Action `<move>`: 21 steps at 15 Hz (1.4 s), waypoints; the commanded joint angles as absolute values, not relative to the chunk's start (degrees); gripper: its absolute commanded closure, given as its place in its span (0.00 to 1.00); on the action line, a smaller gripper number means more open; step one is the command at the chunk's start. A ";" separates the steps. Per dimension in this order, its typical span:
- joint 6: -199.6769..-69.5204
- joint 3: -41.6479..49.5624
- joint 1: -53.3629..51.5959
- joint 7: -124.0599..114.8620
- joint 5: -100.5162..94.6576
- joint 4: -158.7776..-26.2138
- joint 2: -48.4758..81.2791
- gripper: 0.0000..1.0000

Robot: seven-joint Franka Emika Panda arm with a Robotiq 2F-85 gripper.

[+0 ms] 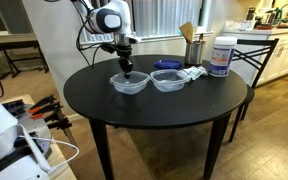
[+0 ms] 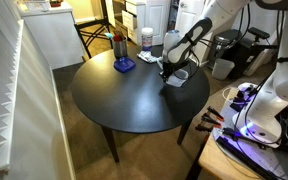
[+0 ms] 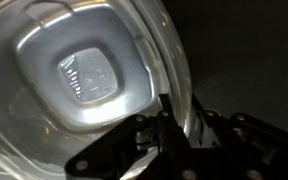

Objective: Put the bowl closest to you in the bowl furthest to you

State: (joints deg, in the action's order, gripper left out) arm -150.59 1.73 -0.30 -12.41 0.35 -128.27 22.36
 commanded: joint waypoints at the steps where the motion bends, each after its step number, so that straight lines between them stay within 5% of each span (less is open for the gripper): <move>1: -148.24 2.22 -0.87 -12.44 1.13 -130.38 19.32 0.98; 21: -125.93 4.40 2.84 -15.40 0.57 -127.73 -0.19 0.99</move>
State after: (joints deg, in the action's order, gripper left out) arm -127.43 3.19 0.71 -17.10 0.86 -129.82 0.03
